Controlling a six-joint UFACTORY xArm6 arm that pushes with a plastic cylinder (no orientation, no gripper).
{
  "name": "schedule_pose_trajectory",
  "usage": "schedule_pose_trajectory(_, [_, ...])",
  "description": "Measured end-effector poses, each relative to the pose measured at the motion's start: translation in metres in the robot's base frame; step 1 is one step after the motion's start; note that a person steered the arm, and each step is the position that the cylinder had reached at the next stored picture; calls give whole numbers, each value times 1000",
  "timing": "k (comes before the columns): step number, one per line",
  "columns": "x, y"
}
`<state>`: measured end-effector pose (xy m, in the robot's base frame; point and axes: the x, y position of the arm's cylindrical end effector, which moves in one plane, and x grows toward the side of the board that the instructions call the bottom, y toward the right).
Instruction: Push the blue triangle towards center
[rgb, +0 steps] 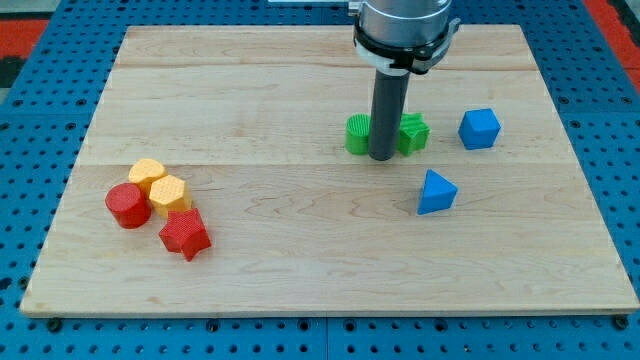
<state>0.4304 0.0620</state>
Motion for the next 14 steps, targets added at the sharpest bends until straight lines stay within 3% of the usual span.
schedule_pose_trajectory(2, [22, -10])
schedule_pose_trajectory(4, [95, 0])
schedule_pose_trajectory(7, [88, 95])
schedule_pose_trajectory(9, [80, 81])
schedule_pose_trajectory(11, [81, 7])
schedule_pose_trajectory(12, [101, 51])
schedule_pose_trajectory(13, [78, 88])
schedule_pose_trajectory(14, [45, 83])
